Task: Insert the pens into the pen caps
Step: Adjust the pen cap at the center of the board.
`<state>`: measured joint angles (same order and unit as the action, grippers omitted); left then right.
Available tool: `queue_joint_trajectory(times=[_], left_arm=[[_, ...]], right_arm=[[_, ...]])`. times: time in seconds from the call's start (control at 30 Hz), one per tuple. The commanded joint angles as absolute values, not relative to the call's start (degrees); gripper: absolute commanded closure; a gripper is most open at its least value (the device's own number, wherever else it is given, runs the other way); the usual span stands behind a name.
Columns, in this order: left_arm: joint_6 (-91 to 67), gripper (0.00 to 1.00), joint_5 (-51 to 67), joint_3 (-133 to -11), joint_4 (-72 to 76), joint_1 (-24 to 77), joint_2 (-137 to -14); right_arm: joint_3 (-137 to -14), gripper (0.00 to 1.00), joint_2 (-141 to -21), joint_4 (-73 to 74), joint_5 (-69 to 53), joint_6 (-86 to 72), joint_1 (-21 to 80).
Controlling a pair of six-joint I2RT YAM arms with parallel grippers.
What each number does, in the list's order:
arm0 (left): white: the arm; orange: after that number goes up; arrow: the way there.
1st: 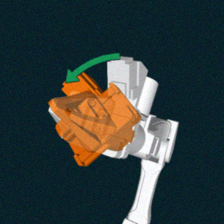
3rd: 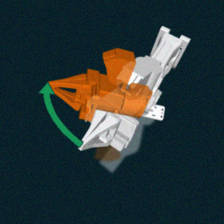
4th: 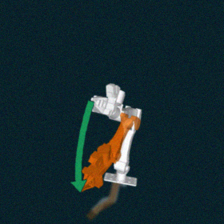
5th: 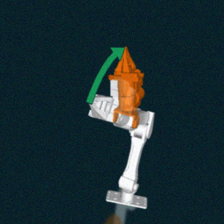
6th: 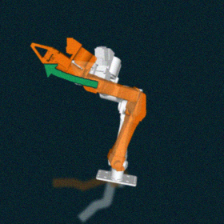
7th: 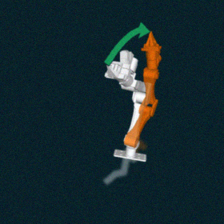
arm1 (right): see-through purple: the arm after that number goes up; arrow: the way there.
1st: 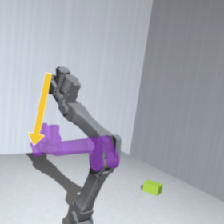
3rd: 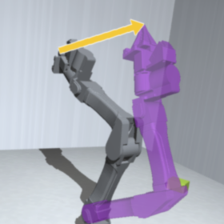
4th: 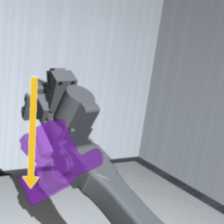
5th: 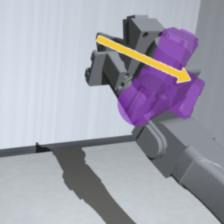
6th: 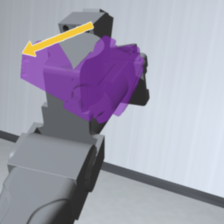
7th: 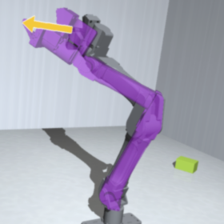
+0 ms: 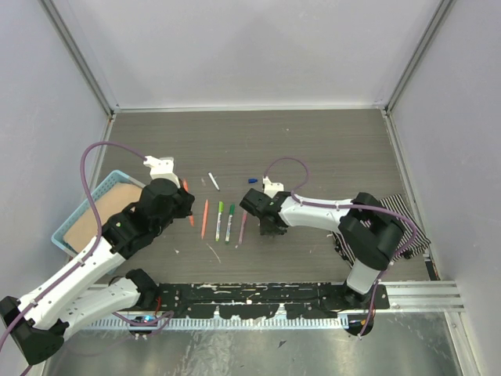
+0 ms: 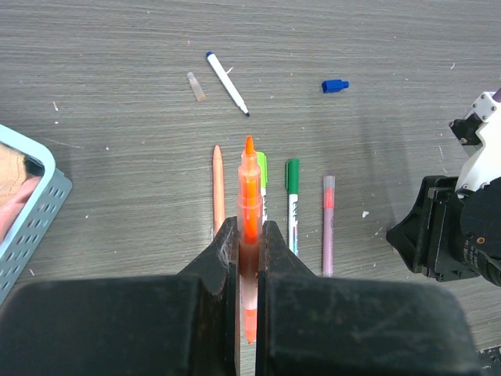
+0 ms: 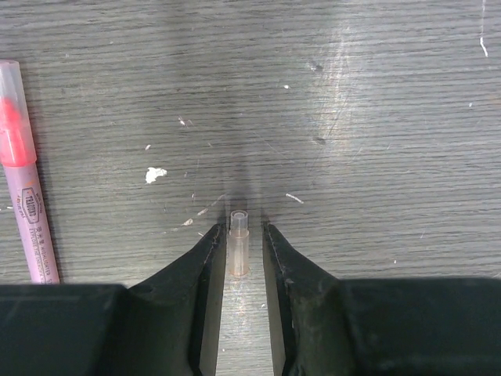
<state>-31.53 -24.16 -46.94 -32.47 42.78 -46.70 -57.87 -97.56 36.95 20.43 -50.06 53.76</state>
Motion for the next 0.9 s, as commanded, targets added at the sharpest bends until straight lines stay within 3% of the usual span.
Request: queue_joint_trajectory(times=[0.0,0.57,0.87], left_arm=[[-31.1,0.93,-25.3,-47.4,-31.3,42.5,-46.1],[-31.2,0.93,-25.0,-47.3,-31.3,42.5,-46.0],[-31.3,0.93,-25.1,-47.5,-31.6,42.5,-45.7]], right_arm=[[-57.4,0.68,-98.3,37.1,17.5,-49.8,53.6],[-54.8,0.69,-95.6,36.8,14.3,-49.7,52.7],[-54.3,0.75,-96.2,36.3,14.5,-49.0,51.4]])
